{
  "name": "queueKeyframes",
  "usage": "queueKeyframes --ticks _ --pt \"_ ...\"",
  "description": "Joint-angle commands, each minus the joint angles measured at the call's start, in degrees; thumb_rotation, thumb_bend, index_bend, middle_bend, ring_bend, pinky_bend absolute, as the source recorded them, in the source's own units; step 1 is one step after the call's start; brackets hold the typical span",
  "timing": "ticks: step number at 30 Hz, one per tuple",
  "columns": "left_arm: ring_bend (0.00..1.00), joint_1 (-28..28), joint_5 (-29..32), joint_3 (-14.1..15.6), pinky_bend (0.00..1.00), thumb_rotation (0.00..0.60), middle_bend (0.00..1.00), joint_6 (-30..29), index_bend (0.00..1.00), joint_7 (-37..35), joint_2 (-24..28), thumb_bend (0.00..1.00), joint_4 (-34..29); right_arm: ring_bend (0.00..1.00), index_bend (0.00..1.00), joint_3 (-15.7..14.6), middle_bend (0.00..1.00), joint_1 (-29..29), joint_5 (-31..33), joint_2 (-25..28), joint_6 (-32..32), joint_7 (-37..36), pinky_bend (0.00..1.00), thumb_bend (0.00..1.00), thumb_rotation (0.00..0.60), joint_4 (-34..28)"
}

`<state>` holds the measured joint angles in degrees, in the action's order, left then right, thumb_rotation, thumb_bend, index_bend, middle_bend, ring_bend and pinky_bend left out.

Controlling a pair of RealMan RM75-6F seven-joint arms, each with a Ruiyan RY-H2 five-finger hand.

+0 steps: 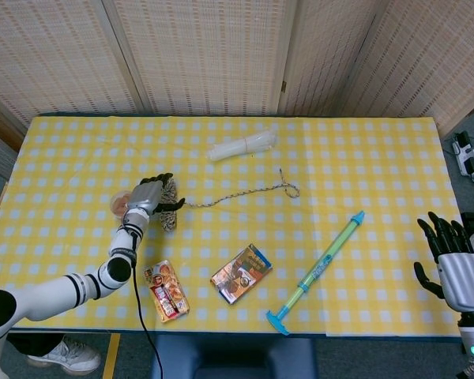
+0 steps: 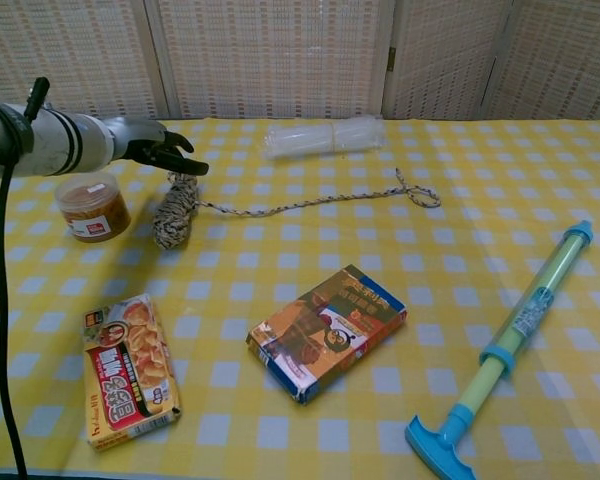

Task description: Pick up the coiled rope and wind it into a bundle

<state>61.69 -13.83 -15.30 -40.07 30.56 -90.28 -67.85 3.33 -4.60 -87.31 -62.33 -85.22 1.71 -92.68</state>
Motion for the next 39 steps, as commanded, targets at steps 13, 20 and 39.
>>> queueKeyframes --ticks 13,20,39 --pt "0.15 4.2 7.4 3.1 0.02 0.211 0.12 5.0 0.03 3.7 -3.7 0.35 8.6 0.05 0.00 0.1 0.00 -0.1 0.4 0.1 0.5 1.1 0.00 0.46 0.600 -0.9" --pt "0.18 3.0 -0.9 2.8 0.02 0.194 0.15 6.0 0.04 -0.3 -2.8 0.35 4.3 0.05 0.00 0.1 0.00 -0.2 0.3 0.0 0.4 1.4 0.00 0.47 0.600 -1.1" --pt "0.18 -5.2 -30.3 5.1 0.05 0.270 0.18 -7.5 0.06 -9.1 -1.0 0.35 -6.4 0.05 0.00 -0.1 0.00 0.3 -0.1 -0.2 -0.3 0.3 0.00 0.46 0.600 -0.5"
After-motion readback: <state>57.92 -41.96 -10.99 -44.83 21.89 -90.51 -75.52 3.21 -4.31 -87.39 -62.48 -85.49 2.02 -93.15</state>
